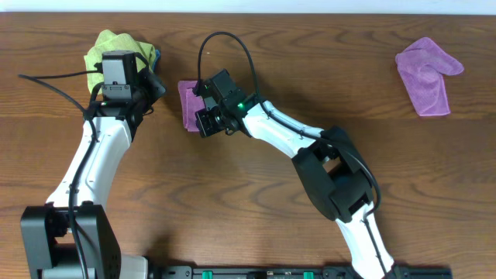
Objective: Fold the cloth
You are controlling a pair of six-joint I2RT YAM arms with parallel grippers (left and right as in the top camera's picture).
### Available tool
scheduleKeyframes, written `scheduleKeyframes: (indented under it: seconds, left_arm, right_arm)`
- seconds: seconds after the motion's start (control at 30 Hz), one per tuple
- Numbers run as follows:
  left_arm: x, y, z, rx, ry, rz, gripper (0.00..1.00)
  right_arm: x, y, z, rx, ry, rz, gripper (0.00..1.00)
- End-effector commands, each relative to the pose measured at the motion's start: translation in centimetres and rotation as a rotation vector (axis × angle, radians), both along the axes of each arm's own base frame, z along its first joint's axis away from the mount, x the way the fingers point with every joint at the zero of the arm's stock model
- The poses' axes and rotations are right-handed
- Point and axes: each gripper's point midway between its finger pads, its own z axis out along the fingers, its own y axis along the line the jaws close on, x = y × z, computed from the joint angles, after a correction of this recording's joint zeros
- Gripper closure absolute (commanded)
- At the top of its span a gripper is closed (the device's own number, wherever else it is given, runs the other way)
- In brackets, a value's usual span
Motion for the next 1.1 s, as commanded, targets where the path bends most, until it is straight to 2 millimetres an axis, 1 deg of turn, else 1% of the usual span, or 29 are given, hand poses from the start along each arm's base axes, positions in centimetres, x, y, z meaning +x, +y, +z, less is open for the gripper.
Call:
scheduleKeyframes:
  seconds: [0.0,0.03,0.1,0.13,0.17,0.27,0.3,0.33,0.37,0.5,0.67,0.83,0.93,1.07]
  left_arm:
    - [0.0,0.4,1.0,0.010,-0.022,0.007,0.45]
    - [0.0,0.4,1.0,0.010,-0.022,0.007,0.41]
    - [0.0,0.1,1.1,-0.001,-0.024,-0.004,0.30]
    - [0.0,0.0,1.2,-0.009,-0.026,-0.011,0.26]
    - [0.0,-0.3,1.3,-0.019,-0.029,-0.022,0.21]
    - [-0.2,-0.9,1.9,-0.044,-0.043,-0.045,0.04]
    - [-0.2,-1.0,2.1,-0.049,-0.045,-0.050,0.05]
    - [-0.3,-1.1,2.2,-0.056,-0.045,-0.052,0.05]
    - [-0.5,-1.2,2.3,-0.065,-0.041,-0.054,0.05]
    - [-1.5,-1.0,1.8,-0.106,0.007,-0.031,0.05]
    - [-3.6,-0.9,0.2,-0.168,0.117,-0.011,0.05]
    - [-5.0,-2.0,-0.7,-0.233,0.192,-0.025,0.05]
    - [-5.8,-2.5,-2.0,-0.284,0.239,-0.006,0.05]
    - [-7.1,-3.5,-4.1,-0.357,0.307,0.012,0.05]
  right_arm:
    - [1.0,0.4,3.9,0.055,-0.071,0.011,0.99]
    - [1.4,0.2,4.6,0.059,-0.091,0.001,0.98]
    - [2.2,-0.2,6.4,0.068,-0.140,-0.004,0.87]
    - [2.4,-0.5,7.0,0.071,-0.153,-0.002,0.84]
    - [2.6,-0.7,7.7,0.076,-0.167,-0.002,0.78]
    - [3.1,-1.9,9.8,0.085,-0.190,-0.019,0.34]
    - [3.2,-2.3,10.3,0.083,-0.198,-0.017,0.16]
    - [3.3,-2.8,10.8,0.077,-0.207,-0.014,0.02]
    - [3.3,-3.2,11.2,0.069,-0.211,-0.011,0.01]
    - [3.0,-6.5,12.4,0.002,-0.205,-0.013,0.01]
    - [1.8,-11.7,14.2,-0.088,-0.180,0.005,0.01]
    - [0.1,-16.9,16.7,-0.152,-0.165,0.008,0.01]
    - [-0.6,-20.0,17.5,-0.196,-0.156,-0.035,0.01]
    - [-1.9,-23.3,18.2,-0.210,-0.161,-0.100,0.01]
